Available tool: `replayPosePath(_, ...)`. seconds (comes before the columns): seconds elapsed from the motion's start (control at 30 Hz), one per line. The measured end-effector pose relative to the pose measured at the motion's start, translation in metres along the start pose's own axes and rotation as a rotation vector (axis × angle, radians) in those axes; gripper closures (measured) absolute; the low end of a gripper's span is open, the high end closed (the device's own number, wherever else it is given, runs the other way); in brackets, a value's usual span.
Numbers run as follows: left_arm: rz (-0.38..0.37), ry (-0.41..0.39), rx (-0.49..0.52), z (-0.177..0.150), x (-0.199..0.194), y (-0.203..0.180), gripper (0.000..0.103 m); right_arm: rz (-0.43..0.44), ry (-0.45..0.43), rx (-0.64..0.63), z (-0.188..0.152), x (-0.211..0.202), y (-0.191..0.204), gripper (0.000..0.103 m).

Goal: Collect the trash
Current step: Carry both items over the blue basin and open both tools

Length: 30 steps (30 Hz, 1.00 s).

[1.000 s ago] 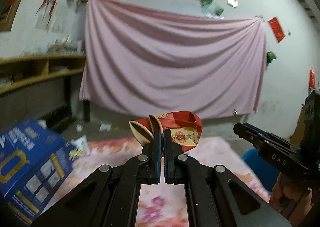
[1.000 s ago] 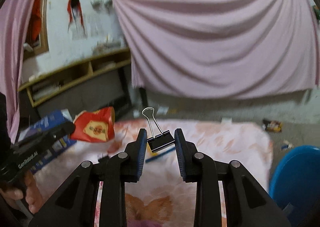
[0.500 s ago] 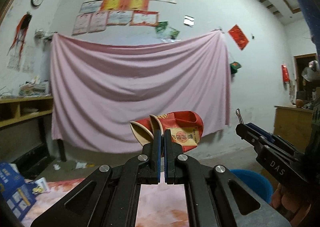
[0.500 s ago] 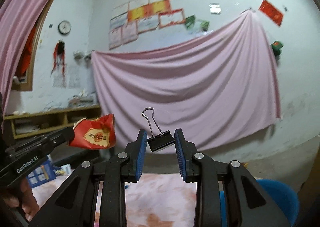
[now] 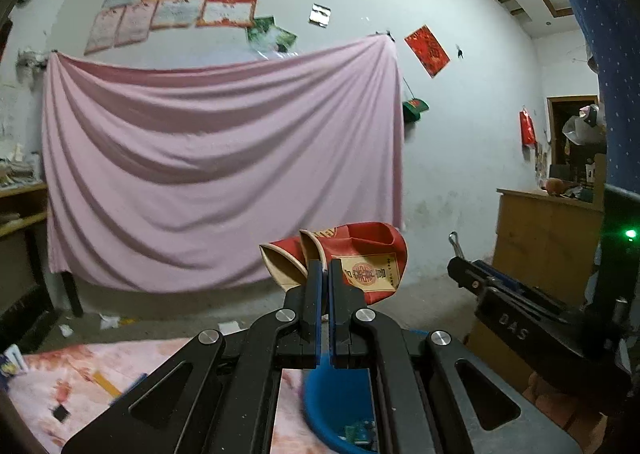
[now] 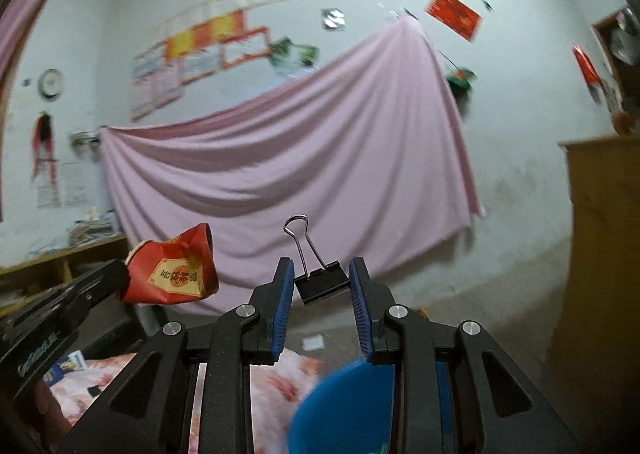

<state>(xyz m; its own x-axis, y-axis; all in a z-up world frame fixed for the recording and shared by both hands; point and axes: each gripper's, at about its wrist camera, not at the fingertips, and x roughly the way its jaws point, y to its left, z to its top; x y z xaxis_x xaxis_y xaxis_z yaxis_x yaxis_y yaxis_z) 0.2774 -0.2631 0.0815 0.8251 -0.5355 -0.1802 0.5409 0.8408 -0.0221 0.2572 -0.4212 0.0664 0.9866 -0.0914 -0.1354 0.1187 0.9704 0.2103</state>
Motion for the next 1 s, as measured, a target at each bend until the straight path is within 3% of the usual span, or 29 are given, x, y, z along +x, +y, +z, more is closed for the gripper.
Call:
replayPosePath(0.23,-0.042,0.101,-0.036,0.001,0.031,-0.01,0.102,-0.066,0.096,0.076,-0.003,0.009,-0.03,0.077)
replayPosePath(0.43,-0.125,0.217,-0.095,-0.005,0.054,-0.016,0.102,-0.09,0.155,0.113,-0.005,0.015,-0.043,0.076)
replayPosePath(0.63,-0.135,0.303,-0.131,-0.002,0.074,-0.014,0.101,-0.098,0.222,0.15,-0.008,0.025,-0.058,0.076)
replayPosePath(0.77,-0.129,0.312,-0.15,-0.002,0.07,-0.008,0.095,-0.099,0.244,0.16,-0.01,0.026,-0.063,0.076)
replayPosePath(0.87,-0.127,0.299,-0.162,-0.001,0.066,-0.006,0.082,-0.097,0.246,0.157,-0.009,0.025,-0.063,0.076)
replayPosePath(1.0,-0.105,0.285,-0.173,0.0,0.059,0.001,0.08,-0.094,0.241,0.146,-0.008,0.024,-0.061,0.075)
